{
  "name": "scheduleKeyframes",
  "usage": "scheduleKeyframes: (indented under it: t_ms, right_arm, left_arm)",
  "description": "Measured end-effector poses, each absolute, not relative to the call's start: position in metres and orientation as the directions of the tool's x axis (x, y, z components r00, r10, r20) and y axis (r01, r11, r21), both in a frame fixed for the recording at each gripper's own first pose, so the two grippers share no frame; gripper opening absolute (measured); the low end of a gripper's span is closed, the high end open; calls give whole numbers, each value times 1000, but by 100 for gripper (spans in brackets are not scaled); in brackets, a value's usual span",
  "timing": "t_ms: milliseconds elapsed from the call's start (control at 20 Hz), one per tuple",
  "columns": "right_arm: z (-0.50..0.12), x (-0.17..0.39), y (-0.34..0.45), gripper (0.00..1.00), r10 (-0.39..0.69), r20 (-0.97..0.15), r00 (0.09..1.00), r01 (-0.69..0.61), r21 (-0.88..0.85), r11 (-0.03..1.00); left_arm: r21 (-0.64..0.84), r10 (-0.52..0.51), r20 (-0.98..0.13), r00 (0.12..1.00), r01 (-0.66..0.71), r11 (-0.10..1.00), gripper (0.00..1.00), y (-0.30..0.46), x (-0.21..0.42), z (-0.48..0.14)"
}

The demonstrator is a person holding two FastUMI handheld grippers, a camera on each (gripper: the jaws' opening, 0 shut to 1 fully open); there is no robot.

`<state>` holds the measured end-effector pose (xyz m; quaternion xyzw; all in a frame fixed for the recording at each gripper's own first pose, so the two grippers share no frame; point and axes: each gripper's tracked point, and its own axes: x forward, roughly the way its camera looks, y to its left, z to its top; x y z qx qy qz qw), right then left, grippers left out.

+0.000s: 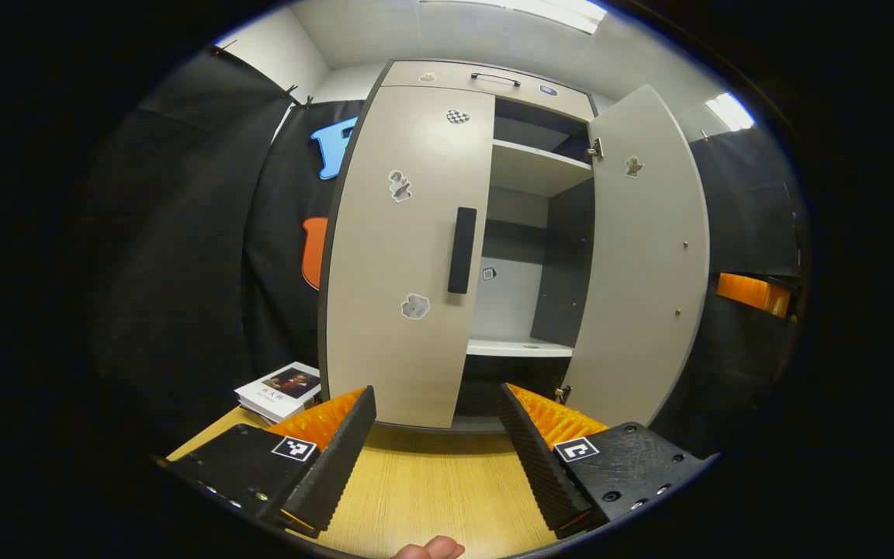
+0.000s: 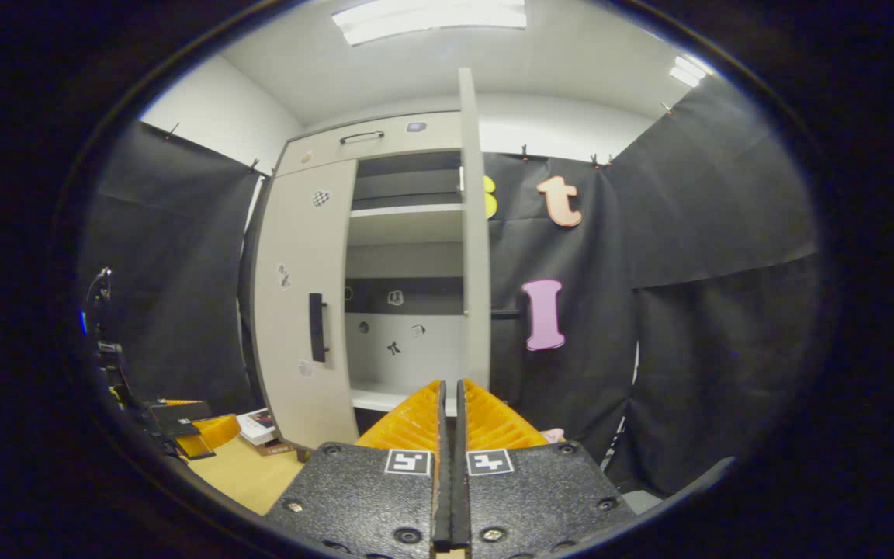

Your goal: Open the right door of the double-door shoe cabinet with the right hand, and open the left door with the left hand.

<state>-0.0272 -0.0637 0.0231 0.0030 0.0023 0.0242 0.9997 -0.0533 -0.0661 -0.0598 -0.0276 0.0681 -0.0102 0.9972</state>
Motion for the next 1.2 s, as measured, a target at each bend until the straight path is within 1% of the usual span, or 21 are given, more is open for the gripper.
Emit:
scheduleKeyframes:
  t_ms: [100,150,250,300,350,400,450,500,600,650,700,750,800,850,1050,1200]
  right_arm:
    - [15,-20,-51,4,43,-3,999,-43,-7,999]
    - [10,-19,-43,4,59,-3,998,-59,-11,998]
    - [2,-15,-24,19,91,-6,996,-91,-6,996]
    - [-3,-14,-19,46,99,-11,995,-99,-4,995]
    - [-6,-13,-12,56,113,-21,993,-113,-8,994]
    - [-10,-12,-7,72,124,-35,992,-125,-13,992]
    - [-12,-12,-1,79,142,-43,989,-143,-20,990]
    - [-14,-12,2,76,151,-47,987,-152,-28,988]
    - [-16,-13,4,76,157,-45,987,-159,-38,987]
    - [-17,-15,4,76,161,-45,986,-162,-39,986]
    - [-17,-17,5,80,165,-46,985,-167,-39,985]
    - [-19,-18,4,80,172,-49,984,-173,-35,984]
    - [-20,-21,2,76,176,-51,983,-178,-28,984]
    - [-22,-22,-1,76,173,-56,983,-174,-19,985]
    - [-32,-23,-22,76,140,-78,987,-140,7,990]
    - [-34,-19,-37,76,109,-90,990,-107,25,994]
  left_arm:
    - [-48,-29,-107,994,24,999,95,-69,-51,-46]
    - [-38,-34,-103,994,30,999,95,-69,-50,-42]
    - [-26,-29,-76,997,27,999,95,-61,-41,-40]
    - [-25,-29,-61,998,28,999,95,-60,-34,-38]
    - [-26,-29,-48,998,28,999,95,-60,-29,-33]
    - [-26,-30,-41,999,29,999,95,-61,-24,-30]
    - [-23,-39,-34,999,38,999,95,-63,-17,-26]
    - [-13,-48,-31,998,48,999,95,-65,-12,-21]
    - [17,-46,-10,999,46,999,95,-63,3,-13]
    - [24,-40,-4,999,40,999,100,-61,12,-11]
    - [27,-37,-6,999,37,999,95,-61,21,-10]
    - [25,-44,-28,999,44,999,95,-64,30,-14]
    - [16,-54,-50,997,55,998,95,-68,34,-16]
    - [1,-63,-73,995,63,998,95,-71,39,-20]
    - [9,-36,-77,996,37,999,95,-68,63,-22]
    - [-9,-29,-113,993,28,1000,95,-70,72,-30]
